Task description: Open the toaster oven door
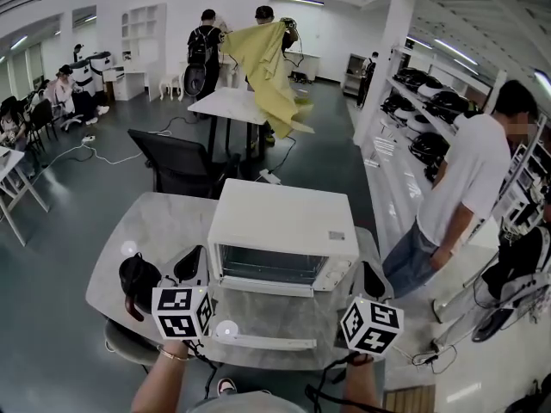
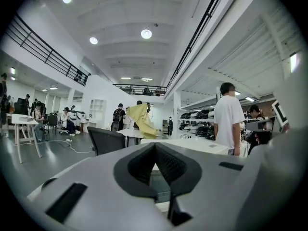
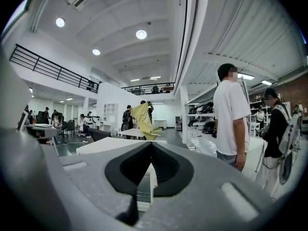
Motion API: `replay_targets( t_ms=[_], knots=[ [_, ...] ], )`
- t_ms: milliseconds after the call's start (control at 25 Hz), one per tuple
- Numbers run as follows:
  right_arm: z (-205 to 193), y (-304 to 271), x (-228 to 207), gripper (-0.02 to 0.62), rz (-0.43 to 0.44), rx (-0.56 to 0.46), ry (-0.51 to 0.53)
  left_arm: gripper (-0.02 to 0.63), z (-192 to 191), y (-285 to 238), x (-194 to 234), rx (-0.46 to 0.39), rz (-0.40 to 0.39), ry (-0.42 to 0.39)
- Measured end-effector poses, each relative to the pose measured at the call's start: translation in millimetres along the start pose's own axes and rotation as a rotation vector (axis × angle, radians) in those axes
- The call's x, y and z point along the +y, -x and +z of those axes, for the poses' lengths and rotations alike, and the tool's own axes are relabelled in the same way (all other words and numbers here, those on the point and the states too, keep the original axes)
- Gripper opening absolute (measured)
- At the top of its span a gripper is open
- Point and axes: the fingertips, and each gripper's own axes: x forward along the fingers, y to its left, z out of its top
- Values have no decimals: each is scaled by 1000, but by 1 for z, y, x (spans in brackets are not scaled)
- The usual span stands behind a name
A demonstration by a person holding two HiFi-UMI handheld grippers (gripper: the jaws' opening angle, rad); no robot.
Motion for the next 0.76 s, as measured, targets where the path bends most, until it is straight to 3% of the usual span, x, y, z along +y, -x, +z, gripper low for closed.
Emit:
replay_targets(
  t_ms=[760],
  knots=[
    [-13,1,-4,5,-23,32,9,2,-10,-8,-7,18,-32,-8]
  ],
)
